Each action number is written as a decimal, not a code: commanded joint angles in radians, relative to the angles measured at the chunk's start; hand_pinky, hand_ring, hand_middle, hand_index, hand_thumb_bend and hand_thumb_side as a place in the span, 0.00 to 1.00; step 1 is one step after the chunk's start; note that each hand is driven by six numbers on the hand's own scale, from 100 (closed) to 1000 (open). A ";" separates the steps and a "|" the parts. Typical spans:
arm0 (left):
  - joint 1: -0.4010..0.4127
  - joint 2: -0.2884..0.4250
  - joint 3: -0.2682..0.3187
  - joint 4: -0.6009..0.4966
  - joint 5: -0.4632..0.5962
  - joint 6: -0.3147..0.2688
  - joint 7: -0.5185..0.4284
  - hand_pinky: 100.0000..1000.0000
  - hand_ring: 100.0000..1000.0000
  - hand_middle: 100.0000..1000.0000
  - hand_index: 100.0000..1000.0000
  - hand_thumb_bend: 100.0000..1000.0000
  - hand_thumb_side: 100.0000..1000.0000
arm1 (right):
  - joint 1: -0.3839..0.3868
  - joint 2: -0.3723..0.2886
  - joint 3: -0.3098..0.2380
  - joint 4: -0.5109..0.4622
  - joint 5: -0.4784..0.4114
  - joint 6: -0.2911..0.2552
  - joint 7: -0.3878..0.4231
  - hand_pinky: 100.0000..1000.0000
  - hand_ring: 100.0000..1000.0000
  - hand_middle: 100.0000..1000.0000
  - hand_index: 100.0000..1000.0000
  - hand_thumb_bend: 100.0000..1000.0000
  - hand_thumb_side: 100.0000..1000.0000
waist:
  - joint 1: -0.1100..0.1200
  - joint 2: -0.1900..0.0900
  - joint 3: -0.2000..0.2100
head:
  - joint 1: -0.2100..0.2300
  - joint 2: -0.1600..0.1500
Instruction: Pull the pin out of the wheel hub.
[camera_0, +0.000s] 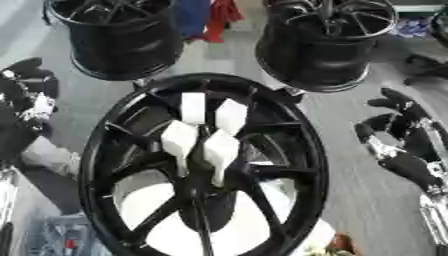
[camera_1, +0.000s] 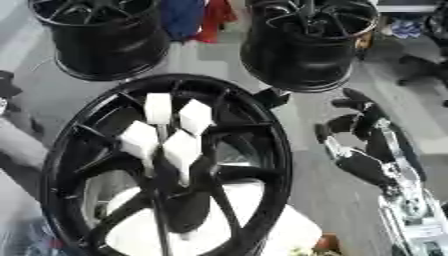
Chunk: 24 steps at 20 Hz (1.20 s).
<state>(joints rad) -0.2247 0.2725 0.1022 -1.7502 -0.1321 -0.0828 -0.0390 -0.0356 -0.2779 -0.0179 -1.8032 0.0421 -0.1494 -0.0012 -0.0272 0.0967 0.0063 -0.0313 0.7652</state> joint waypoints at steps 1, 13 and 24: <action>-0.017 0.028 0.002 -0.025 -0.001 -0.001 -0.004 0.41 0.59 0.62 0.83 0.25 0.50 | -0.011 -0.016 -0.004 -0.014 0.001 -0.002 0.000 0.60 0.58 0.73 0.90 0.31 0.17 | 0.002 -0.008 -0.002 | -0.004 0.005; -0.030 0.048 -0.004 -0.030 -0.001 -0.004 -0.012 0.42 0.59 0.62 0.82 0.26 0.48 | -0.010 -0.016 -0.003 -0.013 0.001 -0.002 0.000 0.60 0.58 0.73 0.90 0.31 0.17 | 0.002 -0.009 -0.003 | -0.005 0.005; -0.248 0.488 -0.189 -0.076 -0.020 -0.102 -0.337 0.58 0.67 0.70 0.86 0.22 0.43 | -0.009 -0.028 0.007 -0.008 0.002 -0.002 0.010 0.60 0.58 0.73 0.90 0.31 0.17 | 0.022 -0.014 -0.032 | 0.012 0.005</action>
<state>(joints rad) -0.4549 0.6914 -0.0691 -1.8101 -0.1496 -0.1692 -0.3287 -0.0353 -0.2803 -0.0109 -1.8021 0.0421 -0.1495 0.0038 -0.0072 0.0931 -0.0256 -0.0240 0.7652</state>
